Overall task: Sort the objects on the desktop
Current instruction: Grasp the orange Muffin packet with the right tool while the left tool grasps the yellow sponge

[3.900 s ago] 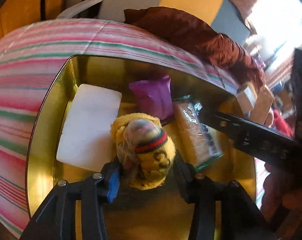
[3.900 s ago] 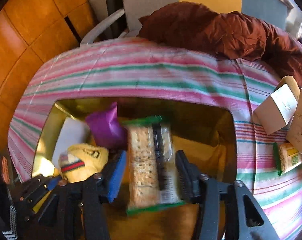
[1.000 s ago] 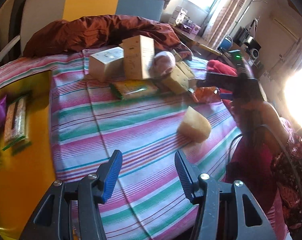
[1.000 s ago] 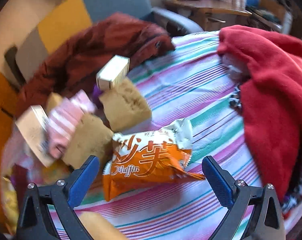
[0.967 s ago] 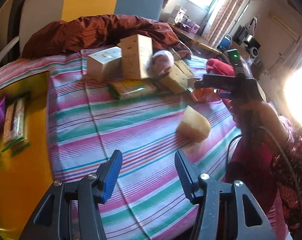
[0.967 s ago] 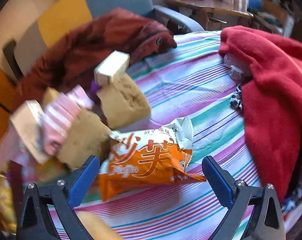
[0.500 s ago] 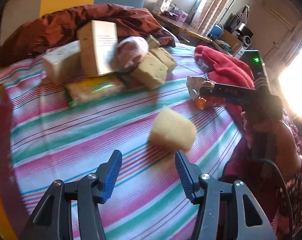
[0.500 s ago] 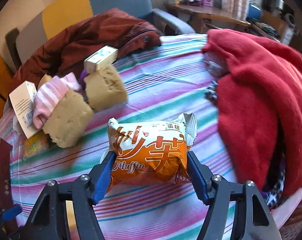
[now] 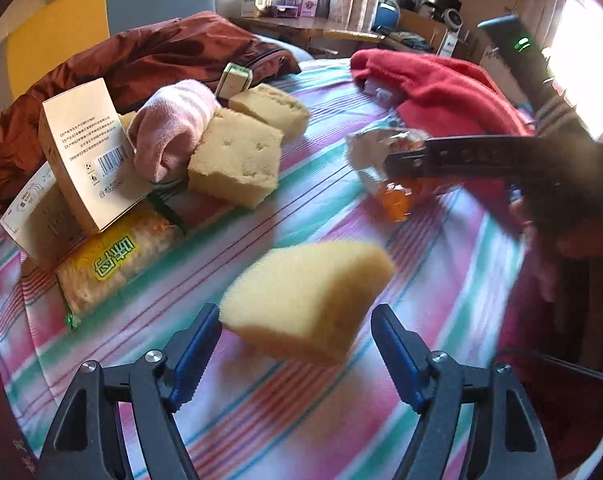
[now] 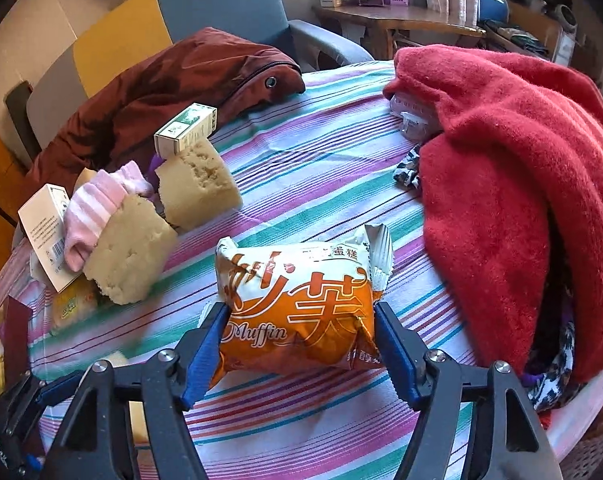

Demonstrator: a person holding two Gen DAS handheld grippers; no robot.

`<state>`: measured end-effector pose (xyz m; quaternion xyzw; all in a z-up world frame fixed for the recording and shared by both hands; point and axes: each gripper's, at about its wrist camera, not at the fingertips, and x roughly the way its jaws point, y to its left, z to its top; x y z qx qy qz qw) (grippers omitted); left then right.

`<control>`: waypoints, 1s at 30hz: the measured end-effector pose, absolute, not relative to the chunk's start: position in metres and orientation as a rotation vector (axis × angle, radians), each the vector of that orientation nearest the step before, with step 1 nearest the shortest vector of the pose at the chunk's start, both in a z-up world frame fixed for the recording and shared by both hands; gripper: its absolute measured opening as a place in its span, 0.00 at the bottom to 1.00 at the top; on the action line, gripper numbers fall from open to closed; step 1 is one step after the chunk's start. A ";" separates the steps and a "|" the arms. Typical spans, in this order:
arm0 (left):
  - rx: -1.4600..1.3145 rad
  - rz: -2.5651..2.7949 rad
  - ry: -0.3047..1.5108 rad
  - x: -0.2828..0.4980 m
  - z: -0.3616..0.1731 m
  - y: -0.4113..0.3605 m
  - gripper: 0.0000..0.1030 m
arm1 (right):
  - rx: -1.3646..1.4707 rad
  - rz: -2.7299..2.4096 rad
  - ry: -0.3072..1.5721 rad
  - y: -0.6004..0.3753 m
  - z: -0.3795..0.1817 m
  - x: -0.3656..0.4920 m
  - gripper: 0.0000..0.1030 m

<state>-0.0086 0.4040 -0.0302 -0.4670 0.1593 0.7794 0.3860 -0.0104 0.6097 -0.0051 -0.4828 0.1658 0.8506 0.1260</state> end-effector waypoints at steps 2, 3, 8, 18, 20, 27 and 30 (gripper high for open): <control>-1.191 1.998 0.399 -0.011 -0.032 0.404 0.75 | -1.404 2.477 0.484 0.610 -0.005 -0.011 0.71; -1.193 2.004 0.376 -0.012 -0.031 0.404 0.74 | -1.404 2.477 0.484 0.610 -0.006 -0.011 0.71; -1.136 2.016 0.307 -0.002 -0.019 0.397 0.74 | -1.402 2.476 0.495 0.611 -0.006 -0.011 0.71; -1.088 2.004 0.418 0.012 -0.022 0.405 0.56 | -1.399 2.477 0.477 0.610 -0.007 -0.011 0.71; -1.090 2.010 0.411 0.013 -0.021 0.402 0.53 | -1.393 2.480 0.473 0.610 -0.007 -0.011 0.70; -1.109 2.059 0.325 0.018 -0.016 0.374 0.50 | -1.377 2.507 0.450 0.605 -0.004 -0.012 0.68; -1.120 2.076 0.293 0.021 -0.016 0.360 0.50 | -1.378 2.528 0.422 0.600 -0.003 -0.013 0.67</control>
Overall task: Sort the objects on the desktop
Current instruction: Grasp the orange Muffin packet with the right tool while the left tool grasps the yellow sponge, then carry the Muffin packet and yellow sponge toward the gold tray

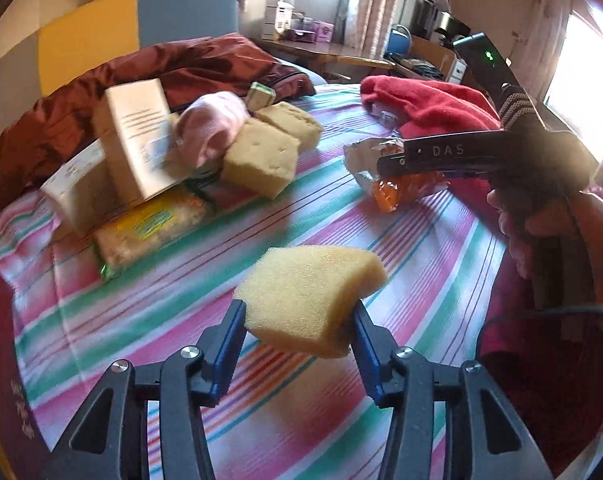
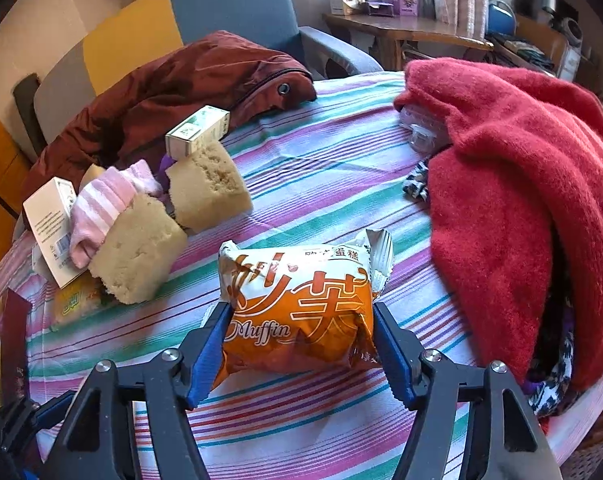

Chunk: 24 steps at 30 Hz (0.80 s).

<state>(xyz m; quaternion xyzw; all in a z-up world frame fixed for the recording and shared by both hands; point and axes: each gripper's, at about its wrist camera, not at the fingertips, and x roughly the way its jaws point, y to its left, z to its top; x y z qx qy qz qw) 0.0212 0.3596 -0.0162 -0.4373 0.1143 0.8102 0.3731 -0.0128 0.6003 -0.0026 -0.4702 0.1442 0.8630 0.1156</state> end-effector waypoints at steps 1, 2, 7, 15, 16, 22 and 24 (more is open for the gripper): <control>-1.126 2.074 0.273 0.023 -0.016 0.353 0.50 | -1.378 2.533 0.419 0.599 -0.002 -0.013 0.66; -1.130 2.075 0.263 0.024 -0.016 0.350 0.50 | -1.377 2.534 0.416 0.598 -0.002 -0.013 0.66; -1.121 2.072 0.255 0.034 -0.018 0.338 0.49 | -1.363 2.529 0.408 0.598 -0.001 -0.012 0.66; -1.076 2.079 0.240 0.047 -0.007 0.323 0.49 | -1.295 2.583 0.239 0.581 0.010 -0.012 0.65; -1.071 2.081 0.237 0.048 -0.005 0.320 0.49 | -1.281 2.586 0.182 0.575 0.012 -0.012 0.64; -1.059 2.099 0.206 0.050 0.002 0.300 0.48 | -1.246 2.573 -0.009 0.550 0.023 -0.012 0.64; -1.059 2.100 0.192 0.051 0.004 0.296 0.48 | -1.246 2.573 -0.023 0.541 0.025 -0.010 0.64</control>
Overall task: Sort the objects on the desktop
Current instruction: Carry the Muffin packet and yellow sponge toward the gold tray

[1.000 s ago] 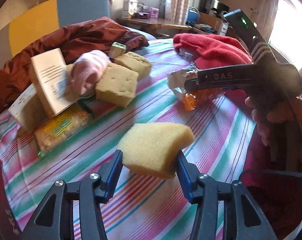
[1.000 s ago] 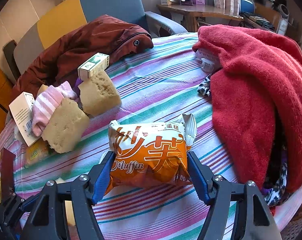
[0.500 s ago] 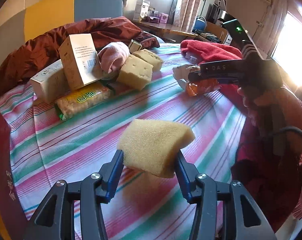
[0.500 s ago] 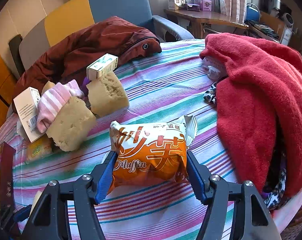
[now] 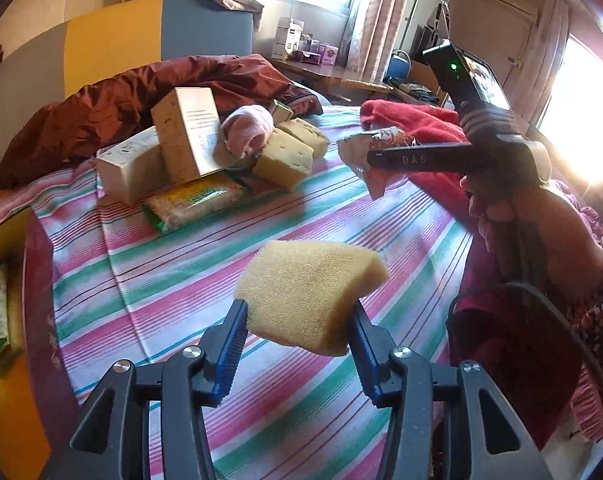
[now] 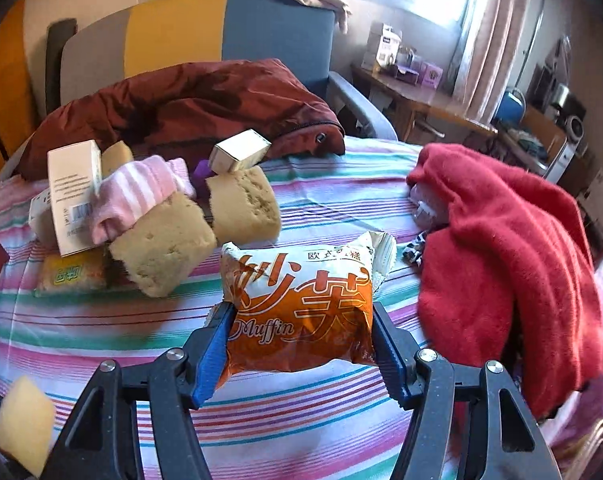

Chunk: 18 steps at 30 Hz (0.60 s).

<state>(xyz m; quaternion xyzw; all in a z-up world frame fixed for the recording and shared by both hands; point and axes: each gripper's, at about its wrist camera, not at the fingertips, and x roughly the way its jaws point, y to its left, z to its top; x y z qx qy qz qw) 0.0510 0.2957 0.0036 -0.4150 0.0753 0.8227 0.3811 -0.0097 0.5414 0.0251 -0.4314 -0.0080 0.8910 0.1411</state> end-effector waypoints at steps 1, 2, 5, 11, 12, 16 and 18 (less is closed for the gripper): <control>-1.058 2.102 0.182 0.051 0.005 0.292 0.48 | -1.253 2.578 -0.027 0.536 0.026 -0.008 0.64; -1.055 2.105 0.171 0.052 0.007 0.289 0.48 | -1.256 2.582 -0.033 0.530 0.026 -0.007 0.64; -1.045 2.116 0.143 0.053 0.012 0.279 0.48 | -1.257 2.587 -0.107 0.509 0.027 -0.003 0.64; -1.012 2.149 0.103 0.054 0.026 0.256 0.48 | -1.238 2.659 -0.220 0.458 0.037 0.004 0.64; -1.005 2.159 0.096 0.054 0.029 0.251 0.48 | -1.237 2.676 -0.234 0.449 0.039 0.005 0.64; -0.988 2.201 0.071 0.052 0.038 0.229 0.48 | -1.232 2.729 -0.306 0.411 0.044 0.005 0.64; -0.986 2.219 0.057 0.050 0.040 0.218 0.48 | -1.223 2.754 -0.348 0.395 0.047 0.005 0.64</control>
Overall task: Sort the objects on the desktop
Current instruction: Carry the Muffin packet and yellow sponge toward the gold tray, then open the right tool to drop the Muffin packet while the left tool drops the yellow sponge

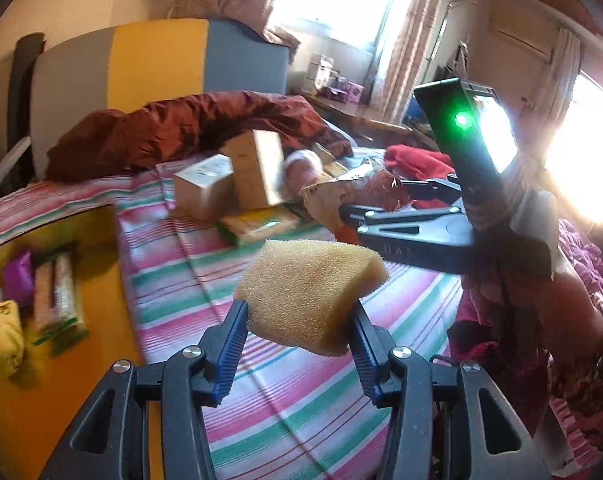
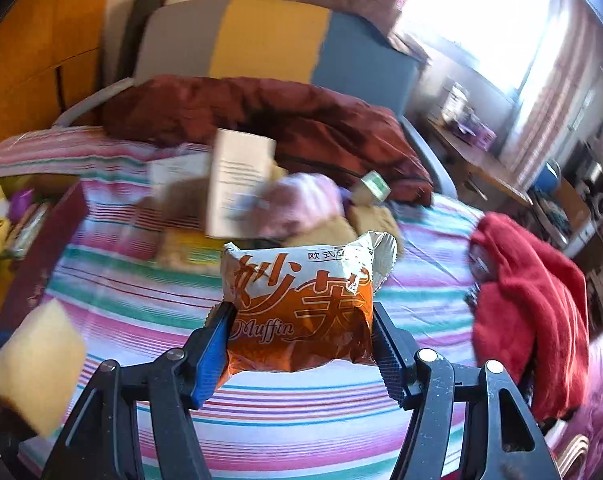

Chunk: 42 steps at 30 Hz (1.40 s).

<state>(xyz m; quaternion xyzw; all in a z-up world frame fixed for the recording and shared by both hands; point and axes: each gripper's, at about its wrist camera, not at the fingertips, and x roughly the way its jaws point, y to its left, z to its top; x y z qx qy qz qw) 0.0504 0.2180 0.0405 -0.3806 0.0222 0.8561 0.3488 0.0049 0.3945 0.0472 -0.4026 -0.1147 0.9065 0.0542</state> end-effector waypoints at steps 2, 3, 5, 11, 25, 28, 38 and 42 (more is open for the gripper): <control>-0.982 2.244 0.041 0.049 0.043 0.204 0.48 | -1.212 2.780 -0.403 0.376 0.051 0.004 0.64; -0.981 2.254 0.036 0.048 0.044 0.198 0.48 | -1.202 2.796 -0.432 0.365 0.053 0.004 0.64; -0.978 2.281 0.019 0.046 0.046 0.184 0.48 | -1.190 2.818 -0.473 0.350 0.057 0.004 0.64; -0.978 2.346 -0.042 0.039 0.048 0.145 0.48 | -1.180 2.892 -0.518 0.306 0.067 0.002 0.64; -1.058 2.495 -0.209 0.010 0.037 0.051 0.48 | -1.267 3.004 -0.657 0.212 0.063 -0.015 0.64; -1.087 2.513 -0.239 -0.002 0.032 0.038 0.48 | -1.297 2.998 -0.703 0.200 0.056 -0.021 0.64; -1.149 2.533 -0.356 -0.036 0.021 0.012 0.48 | -1.345 2.984 -0.798 0.180 0.043 -0.047 0.64; -1.152 2.554 -0.364 -0.044 0.020 0.007 0.48 | -1.354 2.992 -0.829 0.173 0.041 -0.054 0.64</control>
